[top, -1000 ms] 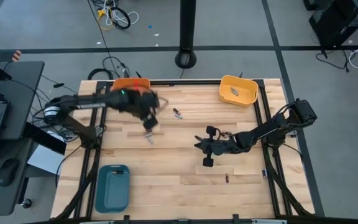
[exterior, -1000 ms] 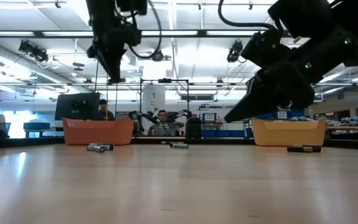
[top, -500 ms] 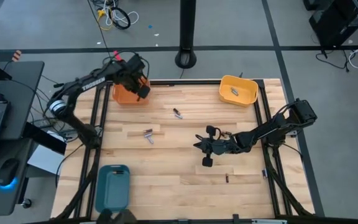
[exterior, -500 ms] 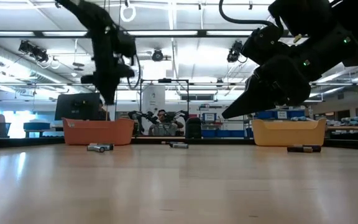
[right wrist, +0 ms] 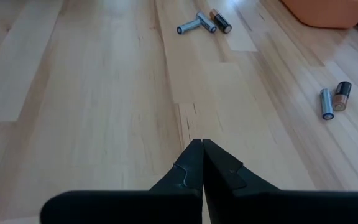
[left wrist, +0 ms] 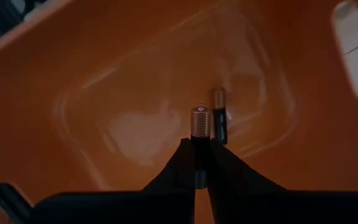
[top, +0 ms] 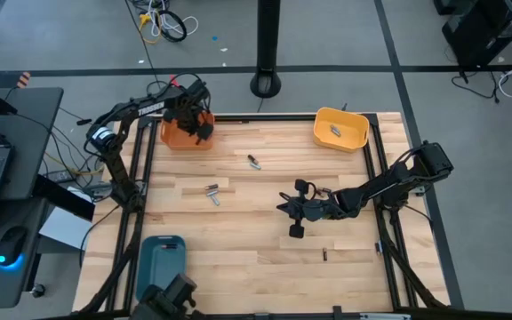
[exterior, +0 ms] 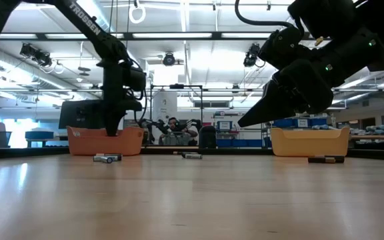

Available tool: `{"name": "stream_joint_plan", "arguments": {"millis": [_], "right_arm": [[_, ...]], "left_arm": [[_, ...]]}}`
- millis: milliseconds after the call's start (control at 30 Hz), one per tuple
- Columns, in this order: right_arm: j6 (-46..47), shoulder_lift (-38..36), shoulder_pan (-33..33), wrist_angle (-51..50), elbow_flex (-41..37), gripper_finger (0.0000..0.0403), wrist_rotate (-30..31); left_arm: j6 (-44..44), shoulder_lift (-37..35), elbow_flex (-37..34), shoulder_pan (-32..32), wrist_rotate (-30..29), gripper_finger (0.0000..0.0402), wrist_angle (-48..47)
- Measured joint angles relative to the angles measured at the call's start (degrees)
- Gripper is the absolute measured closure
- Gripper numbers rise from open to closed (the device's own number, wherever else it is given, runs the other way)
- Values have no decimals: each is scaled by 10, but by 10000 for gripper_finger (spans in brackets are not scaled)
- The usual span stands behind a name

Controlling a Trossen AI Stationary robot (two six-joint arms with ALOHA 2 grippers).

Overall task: Sort batteries
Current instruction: Put the small copper and black battery into the orange bin, then put the small gray battery into the yellow bin

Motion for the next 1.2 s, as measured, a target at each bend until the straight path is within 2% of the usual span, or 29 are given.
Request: {"name": "stream_joint_plan", "arguments": {"millis": [333, 567, 767, 967, 1200], "right_arm": [[8, 0, -9, 1, 0, 392, 0], [21, 0, -15, 2, 0, 392, 0], [49, 0, -16, 3, 0, 392, 0], [47, 0, -23, 6, 0, 392, 0], [31, 0, -43, 7, 0, 392, -7]], "left_arm": [[16, 0, 0, -1, 3, 314, 7], [21, 0, 0, -1, -10, 306, 11], [84, -4, 0, -8, -15, 305, 14], [109, -53, 1, -20, -65, 305, 41], [102, -144, 1, -43, -66, 305, 63]]}}
